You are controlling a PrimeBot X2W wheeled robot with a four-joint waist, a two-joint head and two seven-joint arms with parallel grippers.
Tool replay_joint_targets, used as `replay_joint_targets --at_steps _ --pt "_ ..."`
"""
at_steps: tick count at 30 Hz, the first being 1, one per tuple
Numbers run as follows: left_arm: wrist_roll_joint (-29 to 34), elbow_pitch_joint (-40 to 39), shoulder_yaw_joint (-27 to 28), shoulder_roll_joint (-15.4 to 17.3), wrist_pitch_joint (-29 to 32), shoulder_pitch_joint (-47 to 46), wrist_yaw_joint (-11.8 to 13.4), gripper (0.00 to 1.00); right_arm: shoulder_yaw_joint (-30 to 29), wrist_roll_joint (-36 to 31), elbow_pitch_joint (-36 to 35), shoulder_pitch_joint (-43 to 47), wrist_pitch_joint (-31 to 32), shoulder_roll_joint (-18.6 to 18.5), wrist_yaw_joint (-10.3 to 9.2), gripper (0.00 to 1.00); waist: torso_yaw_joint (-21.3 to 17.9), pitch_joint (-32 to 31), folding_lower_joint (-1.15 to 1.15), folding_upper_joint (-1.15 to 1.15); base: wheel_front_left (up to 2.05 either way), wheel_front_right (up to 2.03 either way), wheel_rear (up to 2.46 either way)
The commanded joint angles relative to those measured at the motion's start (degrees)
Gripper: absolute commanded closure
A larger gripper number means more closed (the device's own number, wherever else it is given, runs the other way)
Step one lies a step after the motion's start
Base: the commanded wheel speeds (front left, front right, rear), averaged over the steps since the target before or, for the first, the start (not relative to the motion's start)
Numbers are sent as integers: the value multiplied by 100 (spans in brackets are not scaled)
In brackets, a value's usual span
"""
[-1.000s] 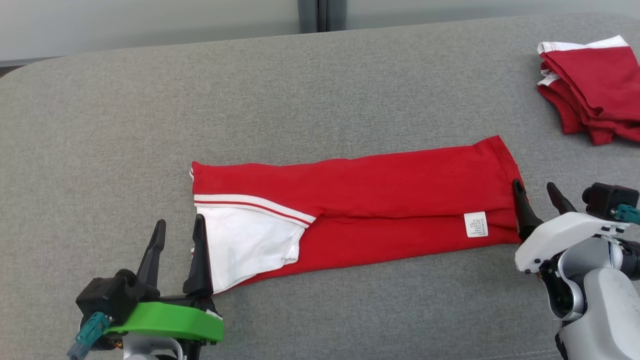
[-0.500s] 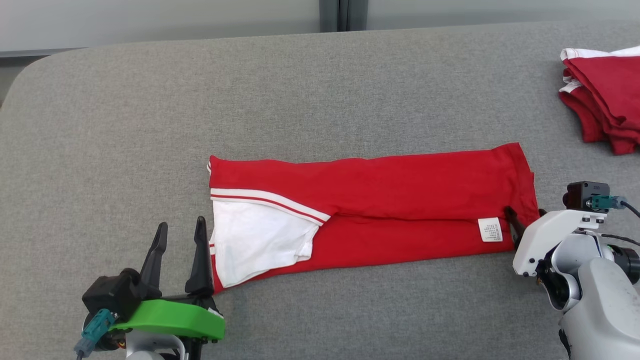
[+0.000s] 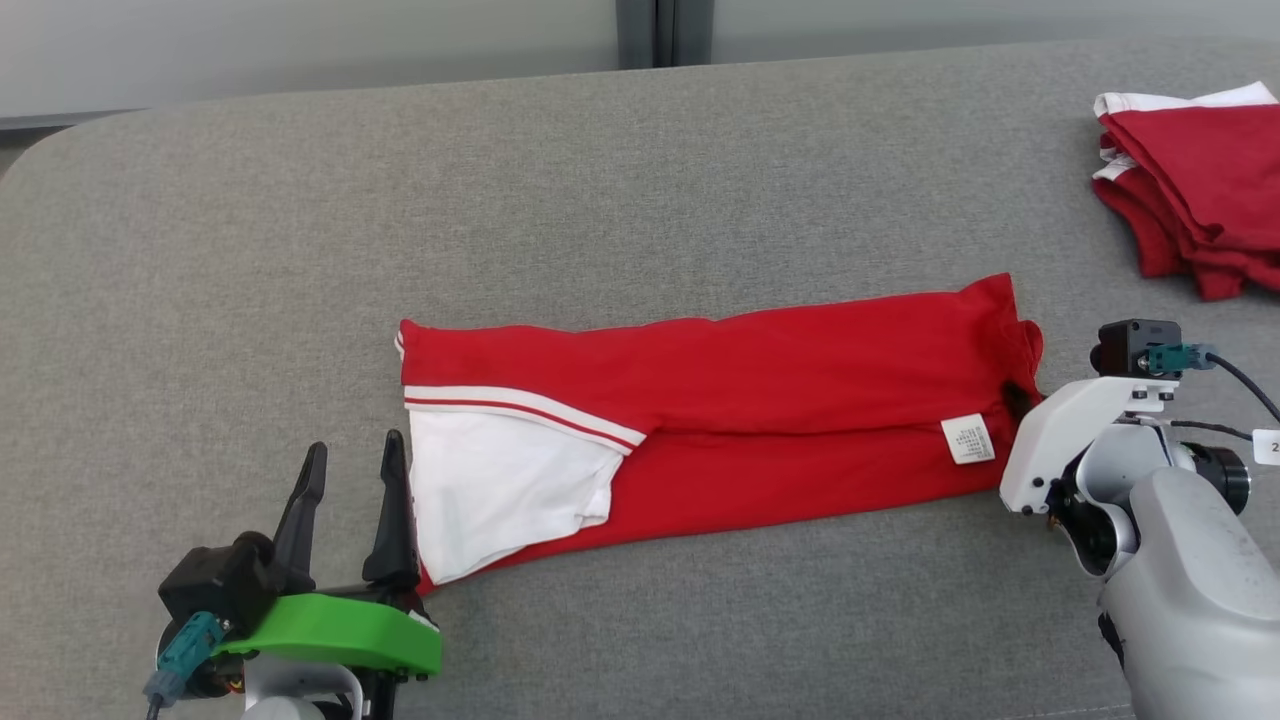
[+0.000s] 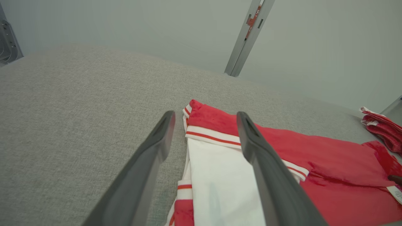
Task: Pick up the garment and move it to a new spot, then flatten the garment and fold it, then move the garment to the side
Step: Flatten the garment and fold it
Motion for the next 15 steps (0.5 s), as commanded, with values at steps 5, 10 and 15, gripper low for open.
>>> replay_joint_targets --at_steps 5,10,15 --pt "-53 14 -20 59 18 47 18 0 -46 108 17 -34 -204 -377 -11 100 -216 -131 0 0 0 0 0" --pt "-82 12 -36 78 26 125 -2 0 -285 258 -187 206 -350 -658 -10 100 -352 -213 0 0 0 0 0" --pt "-107 -8 -29 106 51 186 12 0 -497 493 -722 534 -482 -678 -10 100 -496 -248 0 0 0 0 0"
